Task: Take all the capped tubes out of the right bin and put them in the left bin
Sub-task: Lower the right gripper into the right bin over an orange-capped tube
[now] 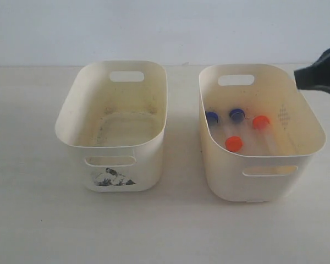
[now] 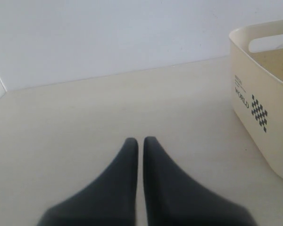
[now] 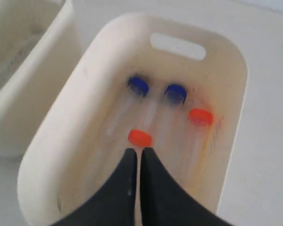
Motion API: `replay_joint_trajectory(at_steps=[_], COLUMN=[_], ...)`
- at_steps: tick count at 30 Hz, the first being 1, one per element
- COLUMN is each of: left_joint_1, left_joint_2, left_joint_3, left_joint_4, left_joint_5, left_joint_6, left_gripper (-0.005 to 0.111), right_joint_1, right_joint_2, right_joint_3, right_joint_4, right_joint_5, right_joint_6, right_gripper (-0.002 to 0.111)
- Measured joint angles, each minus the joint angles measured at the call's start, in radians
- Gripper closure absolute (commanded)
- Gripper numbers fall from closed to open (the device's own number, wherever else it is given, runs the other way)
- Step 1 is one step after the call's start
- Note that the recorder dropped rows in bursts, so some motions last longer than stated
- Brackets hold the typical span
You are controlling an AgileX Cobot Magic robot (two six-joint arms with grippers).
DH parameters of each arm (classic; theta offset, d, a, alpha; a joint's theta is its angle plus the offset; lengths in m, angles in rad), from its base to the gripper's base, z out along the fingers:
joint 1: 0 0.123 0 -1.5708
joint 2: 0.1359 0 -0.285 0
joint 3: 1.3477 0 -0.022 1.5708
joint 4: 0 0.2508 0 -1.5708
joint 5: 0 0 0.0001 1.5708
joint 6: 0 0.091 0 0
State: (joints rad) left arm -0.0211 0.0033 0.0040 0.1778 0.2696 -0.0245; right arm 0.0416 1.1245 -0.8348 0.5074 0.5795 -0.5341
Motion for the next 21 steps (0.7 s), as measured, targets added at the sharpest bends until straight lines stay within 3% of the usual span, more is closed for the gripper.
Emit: replay_joint_trajectory(at_steps=[3,7,9,12,14,16,21], left_joint_1=[0.0,0.0,0.0,0.0,0.0,0.0,0.0], left_joint_2=[0.0,0.0,0.0,0.0,0.0,0.0,0.0], left_joint_3=[0.0,0.0,0.0,0.0,0.0,0.0,0.0], left_joint_4=[0.0,0.0,0.0,0.0,0.0,0.0,0.0], left_joint_5=[0.0,0.0,0.0,0.0,0.0,0.0,0.0], left_joint_6=[0.0,0.0,0.0,0.0,0.0,0.0,0.0], left_gripper=[0.102,0.102,0.102,0.102,0.102,0.102,0.102], right_joint_1=[0.0,0.091,0.157,0.232,0.238,0.238,0.238], right_joint_2=[0.074,0.187,0.24,0.362,0.435,0.536,0.668], right_joint_3=[-0.052,-0.217,-0.325,-0.494,-0.552,-0.611,-0.643], right_joint_4=[0.131,0.091,-0.132,-0.604,-0.687,-0.691,-0.556], right_joint_5=[-0.123,-0.067,-0.022,0.24,0.377,0.521,0.579], right_joint_6=[0.0,0.035,0.241,0.686,0.765,0.785,0.684], right_gripper=[0.106,0.109,0.109,0.109,0.109,0.109,0.109])
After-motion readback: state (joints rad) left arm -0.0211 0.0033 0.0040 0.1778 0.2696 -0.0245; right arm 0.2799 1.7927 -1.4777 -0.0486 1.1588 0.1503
